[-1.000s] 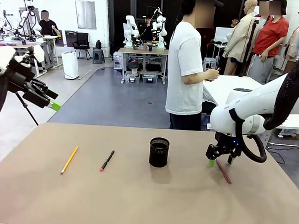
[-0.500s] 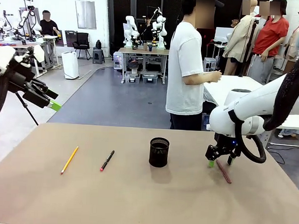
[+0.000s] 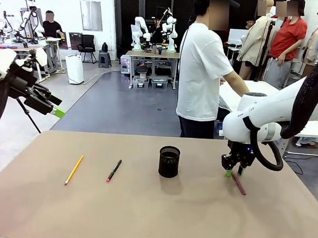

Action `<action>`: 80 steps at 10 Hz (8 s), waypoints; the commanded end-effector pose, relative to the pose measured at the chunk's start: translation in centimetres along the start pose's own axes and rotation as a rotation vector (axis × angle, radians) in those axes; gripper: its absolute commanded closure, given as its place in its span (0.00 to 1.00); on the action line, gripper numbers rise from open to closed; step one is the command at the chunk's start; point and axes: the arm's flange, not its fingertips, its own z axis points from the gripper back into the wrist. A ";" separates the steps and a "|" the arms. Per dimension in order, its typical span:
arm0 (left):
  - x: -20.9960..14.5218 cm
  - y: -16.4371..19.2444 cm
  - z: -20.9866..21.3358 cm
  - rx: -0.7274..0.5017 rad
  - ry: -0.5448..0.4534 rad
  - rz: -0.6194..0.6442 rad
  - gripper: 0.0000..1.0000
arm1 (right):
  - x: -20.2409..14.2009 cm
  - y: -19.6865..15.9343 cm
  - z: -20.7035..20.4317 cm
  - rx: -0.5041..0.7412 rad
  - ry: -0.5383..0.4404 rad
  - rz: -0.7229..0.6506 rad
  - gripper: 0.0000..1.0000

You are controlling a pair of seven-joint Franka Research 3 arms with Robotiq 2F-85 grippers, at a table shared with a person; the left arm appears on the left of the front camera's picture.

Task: Place the pens into the pen holder.
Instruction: Pick up a writing instrument from the table and place it into the Pen holder.

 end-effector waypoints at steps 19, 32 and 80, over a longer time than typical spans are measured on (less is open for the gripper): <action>0.0 0.0 0.1 -0.003 -0.005 -0.001 0.00 | -7.4 -3.8 13.7 0.571 -0.959 0.846 1.00; 0.0 0.0 0.1 -0.003 -0.005 -0.001 0.00 | -7.7 -5.8 17.0 0.676 -1.225 0.741 1.00; 0.0 0.0 0.1 -0.003 -0.005 -0.001 0.00 | -14.2 -10.5 18.8 0.715 -1.349 0.737 1.00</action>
